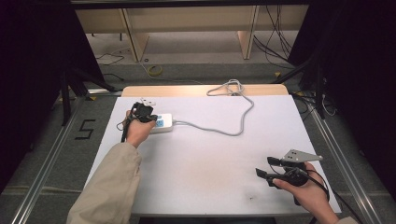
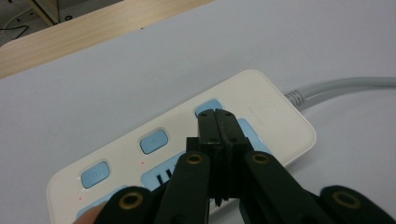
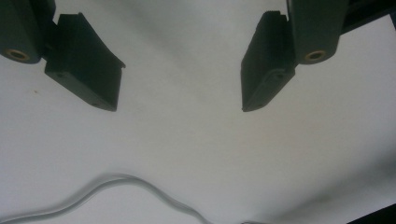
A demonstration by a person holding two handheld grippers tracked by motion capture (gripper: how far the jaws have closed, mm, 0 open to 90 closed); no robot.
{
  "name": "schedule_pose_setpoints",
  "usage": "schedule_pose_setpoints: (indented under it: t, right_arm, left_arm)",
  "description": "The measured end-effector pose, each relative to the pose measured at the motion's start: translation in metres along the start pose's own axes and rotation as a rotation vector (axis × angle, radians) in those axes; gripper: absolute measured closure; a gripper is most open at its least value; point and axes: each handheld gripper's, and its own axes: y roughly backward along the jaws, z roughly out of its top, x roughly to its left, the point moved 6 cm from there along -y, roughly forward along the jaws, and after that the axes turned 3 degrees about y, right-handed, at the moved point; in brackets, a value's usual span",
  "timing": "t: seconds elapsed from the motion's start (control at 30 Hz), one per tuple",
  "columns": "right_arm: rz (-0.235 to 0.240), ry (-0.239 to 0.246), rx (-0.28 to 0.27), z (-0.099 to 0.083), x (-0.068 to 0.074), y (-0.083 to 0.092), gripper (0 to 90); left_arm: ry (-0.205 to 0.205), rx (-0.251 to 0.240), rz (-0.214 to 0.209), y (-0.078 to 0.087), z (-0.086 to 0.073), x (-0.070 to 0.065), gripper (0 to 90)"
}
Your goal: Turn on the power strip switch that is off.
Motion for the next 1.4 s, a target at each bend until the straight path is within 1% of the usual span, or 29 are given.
schedule_pose_setpoints:
  t: [0.03, 0.07, 0.17, 0.23, 0.27, 0.53, 0.8, 1.0, 1.07, 1.4]
  right_arm:
    - [0.000, 0.000, -0.001, 0.000, 0.000, 0.000, 29.7]
    - [0.001, -0.001, -0.001, 0.000, 0.000, 0.000, 29.7]
    - [0.002, 0.000, -0.001, 0.000, 0.001, 0.001, 29.7]
    - [0.004, 0.001, -0.002, 0.000, 0.001, 0.001, 29.7]
    - [0.004, 0.001, -0.002, 0.000, 0.000, 0.001, 29.7]
    - [0.003, 0.001, -0.002, 0.000, 0.000, 0.001, 29.7]
    - [0.001, 0.005, -0.001, 0.000, 0.000, 0.001, 29.7]
    - [0.002, 0.002, 0.002, -0.001, -0.001, 0.001, 29.7]
    - [0.002, 0.003, 0.002, -0.001, -0.001, 0.001, 29.7]
    - [0.003, 0.005, 0.004, -0.001, 0.000, 0.002, 29.7]
  left_arm:
    - [-0.008, -0.001, 0.003, 0.000, 0.001, -0.001, 89.9]
    - [-0.003, -0.004, 0.002, 0.000, 0.002, -0.002, 89.9]
    - [-0.007, -0.012, 0.004, 0.001, 0.005, -0.003, 89.9]
    - [-0.013, -0.007, 0.008, 0.001, 0.006, -0.003, 89.9]
    - [-0.007, -0.007, 0.009, 0.001, 0.006, -0.003, 89.9]
    - [-0.006, 0.003, 0.015, -0.002, 0.009, 0.002, 89.9]
    - [0.009, 0.004, 0.008, -0.007, 0.009, 0.000, 89.9]
    - [0.005, 0.014, 0.007, -0.010, 0.010, 0.001, 89.9]
    - [-0.004, 0.017, 0.009, -0.010, 0.011, 0.001, 89.9]
    - [0.005, 0.027, 0.013, -0.011, 0.015, 0.004, 89.9]
